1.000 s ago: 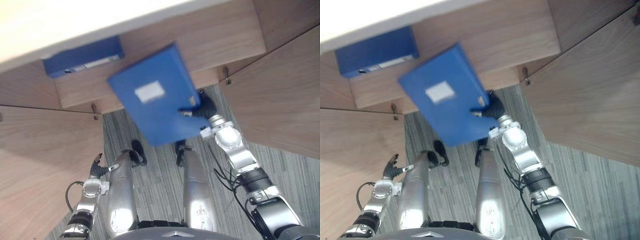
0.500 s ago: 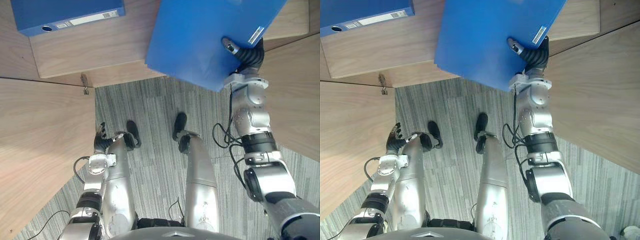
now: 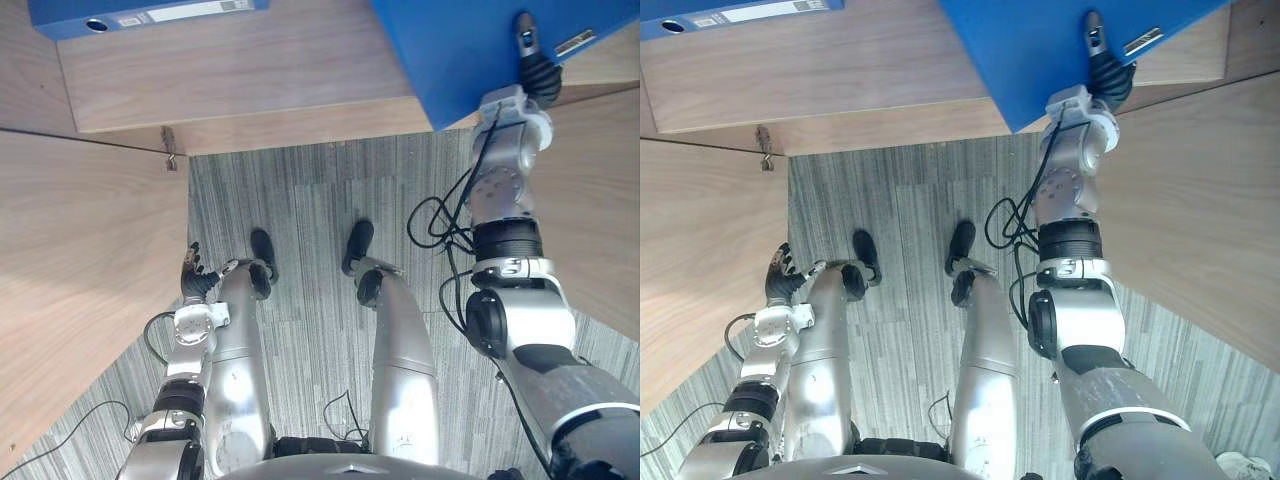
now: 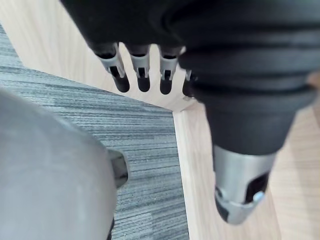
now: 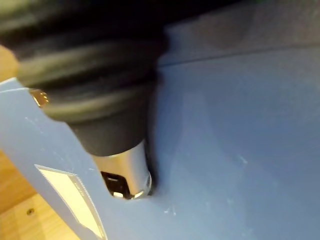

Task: Walk over to the cabinet, pick up the folder, carry it to the office cabinet, place the folder inside the office cabinet, then close the office cabinet door

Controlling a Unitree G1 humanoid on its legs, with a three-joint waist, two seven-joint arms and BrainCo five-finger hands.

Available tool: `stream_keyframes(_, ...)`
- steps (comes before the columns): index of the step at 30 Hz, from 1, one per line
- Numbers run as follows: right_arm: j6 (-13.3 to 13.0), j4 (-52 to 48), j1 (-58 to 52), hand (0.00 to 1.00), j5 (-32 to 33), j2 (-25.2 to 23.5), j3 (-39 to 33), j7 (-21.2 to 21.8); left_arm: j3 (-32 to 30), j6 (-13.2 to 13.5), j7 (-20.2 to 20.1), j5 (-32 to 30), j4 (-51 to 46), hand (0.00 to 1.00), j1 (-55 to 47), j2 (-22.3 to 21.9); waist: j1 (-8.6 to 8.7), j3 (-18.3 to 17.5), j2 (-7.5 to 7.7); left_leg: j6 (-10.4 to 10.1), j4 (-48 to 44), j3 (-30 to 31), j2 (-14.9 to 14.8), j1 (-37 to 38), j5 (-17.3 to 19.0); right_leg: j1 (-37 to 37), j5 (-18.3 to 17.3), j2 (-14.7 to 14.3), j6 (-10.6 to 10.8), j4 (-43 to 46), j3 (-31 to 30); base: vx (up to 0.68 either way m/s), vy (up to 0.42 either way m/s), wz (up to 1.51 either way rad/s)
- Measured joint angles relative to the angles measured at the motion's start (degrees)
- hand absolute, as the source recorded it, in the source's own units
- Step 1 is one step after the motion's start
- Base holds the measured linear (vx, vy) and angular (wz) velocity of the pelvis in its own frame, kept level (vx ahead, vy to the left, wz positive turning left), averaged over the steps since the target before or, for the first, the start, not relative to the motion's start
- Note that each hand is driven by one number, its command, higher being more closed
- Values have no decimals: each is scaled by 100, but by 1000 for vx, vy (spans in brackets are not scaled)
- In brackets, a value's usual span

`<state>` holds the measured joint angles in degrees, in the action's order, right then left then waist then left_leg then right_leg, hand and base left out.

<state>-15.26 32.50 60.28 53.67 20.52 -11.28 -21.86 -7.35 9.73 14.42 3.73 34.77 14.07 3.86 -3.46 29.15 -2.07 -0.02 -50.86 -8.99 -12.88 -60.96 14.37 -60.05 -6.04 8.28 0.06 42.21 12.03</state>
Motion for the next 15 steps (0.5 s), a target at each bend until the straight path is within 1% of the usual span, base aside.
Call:
stream_keyframes(4, -73, 3, 115, 100, 214, -46, -149, -275, -53, -16, 147, 8, 2, 0, 5, -68, -7, -25, 1, -54, 194, 92, 53, -2, -142, 38, 28, 23, -45, -106, 122, -42, -44, 14)
stream_keyframes(7, -70, 7, 154, 100, 338, -158, -392, -482, -39, -68, 247, 17, 30, 0, 10, -141, -26, -67, 7, -89, 394, 110, 102, 92, -251, 115, 54, 52, -90, -187, 179, -32, -44, 14)
stream_keyframes(8, -71, 64, 155, 100, 447, -206, -476, -517, -41, -74, 270, 58, 99, 0, 2, -209, -24, -140, 4, -91, 506, 109, 134, 118, -301, 138, 73, 67, -103, -263, 205, -25, -39, 13)
stream_keyframes(9, -69, 183, 172, 0, 512, -205, -484, -568, -40, -73, 283, 69, 181, 0, 4, -252, -27, -240, 4, -96, 609, 115, 148, 104, -351, 141, 103, 67, -114, -353, 243, -14, -22, 14)
stream_keyframes(11, -26, 301, 242, 0, 567, -205, -528, -707, -31, -75, 319, 71, 207, 0, 4, -289, -20, -271, 7, -107, 716, 135, 149, 139, -403, 212, 120, 68, -128, -449, 308, -5, -11, 13)
stream_keyframes(15, 18, 517, 553, 0, 780, -186, -600, -736, -2, -73, 415, 122, 233, 0, 4, -347, -22, -342, 4, -115, 876, 138, 177, 118, -495, 209, 171, 79, -134, -543, 365, 3, -4, 8)
